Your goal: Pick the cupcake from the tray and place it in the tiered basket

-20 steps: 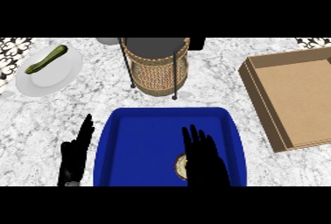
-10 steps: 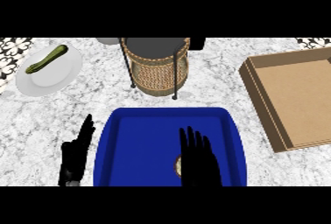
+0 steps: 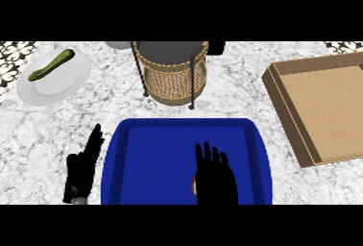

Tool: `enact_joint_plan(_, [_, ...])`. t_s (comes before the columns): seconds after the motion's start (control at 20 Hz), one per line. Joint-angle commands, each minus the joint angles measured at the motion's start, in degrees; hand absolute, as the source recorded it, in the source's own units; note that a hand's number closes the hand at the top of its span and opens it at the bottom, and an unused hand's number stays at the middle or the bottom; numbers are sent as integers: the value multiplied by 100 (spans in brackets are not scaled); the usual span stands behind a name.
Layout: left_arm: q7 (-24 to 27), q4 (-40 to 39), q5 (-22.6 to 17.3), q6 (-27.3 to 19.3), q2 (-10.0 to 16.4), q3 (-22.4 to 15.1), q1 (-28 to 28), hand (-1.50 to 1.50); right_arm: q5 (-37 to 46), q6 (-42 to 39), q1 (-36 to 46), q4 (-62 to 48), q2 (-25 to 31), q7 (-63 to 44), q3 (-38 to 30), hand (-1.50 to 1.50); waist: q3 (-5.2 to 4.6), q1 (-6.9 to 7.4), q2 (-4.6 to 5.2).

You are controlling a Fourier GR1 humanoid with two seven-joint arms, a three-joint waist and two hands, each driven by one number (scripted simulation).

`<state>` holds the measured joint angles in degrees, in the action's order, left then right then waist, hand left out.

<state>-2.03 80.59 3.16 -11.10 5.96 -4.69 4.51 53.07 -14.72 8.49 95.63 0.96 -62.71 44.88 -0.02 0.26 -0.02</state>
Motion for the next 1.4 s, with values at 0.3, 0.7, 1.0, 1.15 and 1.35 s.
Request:
enact_joint_plan(0.3, [54,-239,-4,75,1,129,-144,0,-478,-125,245,-413,-92,-952,10,-150,0,-8,5])
enact_joint_plan(0.7, [327,-368,14,96,-96,159,-53,0,-284,-143,-137,-740,-92,-184,-443,-150,1,-21,3])
enact_joint_plan(1.0, [-45,115,226,-108,-251,-38,87,0,-184,255,200,-1527,-94,344,-587,150,3,1,1])
enact_joint_plan(1.15, [-74,-145,-95,327,62,357,-109,0,-321,302,235,-1414,-94,464,-444,150,2,-6,2])
enact_joint_plan(1.35, [-250,458,102,191,12,84,235,0,212,712,351,-1978,165,1235,-306,150,6,29,-3])
